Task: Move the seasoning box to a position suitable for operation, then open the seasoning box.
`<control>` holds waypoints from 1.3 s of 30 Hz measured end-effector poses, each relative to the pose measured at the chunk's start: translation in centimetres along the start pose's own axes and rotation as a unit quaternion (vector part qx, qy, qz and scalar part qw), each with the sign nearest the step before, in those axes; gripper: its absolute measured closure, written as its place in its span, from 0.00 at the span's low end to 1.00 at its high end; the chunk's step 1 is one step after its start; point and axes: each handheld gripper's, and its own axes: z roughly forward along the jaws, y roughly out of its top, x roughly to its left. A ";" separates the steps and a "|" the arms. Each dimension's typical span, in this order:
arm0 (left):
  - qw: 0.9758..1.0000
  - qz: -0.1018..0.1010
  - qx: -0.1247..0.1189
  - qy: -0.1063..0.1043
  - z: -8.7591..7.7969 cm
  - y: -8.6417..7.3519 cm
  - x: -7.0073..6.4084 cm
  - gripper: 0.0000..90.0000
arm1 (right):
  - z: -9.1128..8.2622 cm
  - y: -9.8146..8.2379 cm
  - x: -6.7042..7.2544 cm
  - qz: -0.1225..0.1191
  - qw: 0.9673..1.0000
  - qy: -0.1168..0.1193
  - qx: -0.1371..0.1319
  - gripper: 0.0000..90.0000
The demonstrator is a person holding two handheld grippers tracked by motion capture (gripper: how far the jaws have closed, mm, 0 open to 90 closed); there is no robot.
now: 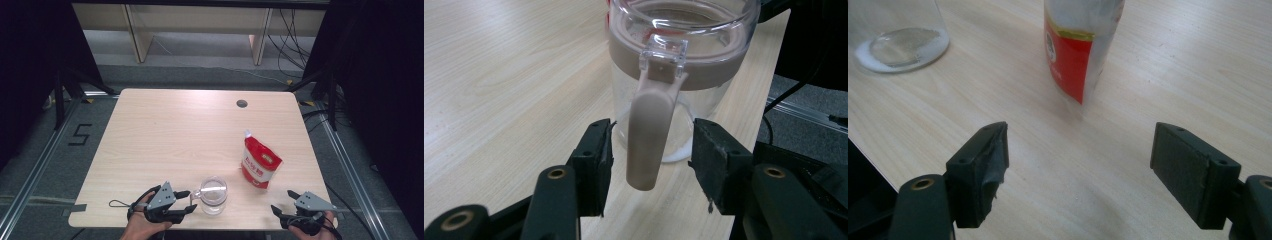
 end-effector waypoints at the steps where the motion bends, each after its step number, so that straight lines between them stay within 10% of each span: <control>1: 1.000 0.000 -0.001 -0.003 -0.1 0.0 0.1 0.56 | 0.0 0.0 -0.1 -0.009 1.000 -0.006 -0.002 0.27; 28: 0.998 -0.056 -0.027 0.010 -2.4 2.2 -0.7 0.48 | 0.0 0.1 0.0 -0.013 1.000 0.001 -0.011 0.27; 39: 0.998 -0.042 -0.039 0.016 -3.1 3.2 -0.9 0.73 | 0.1 0.2 0.1 -0.019 1.000 0.006 -0.011 0.27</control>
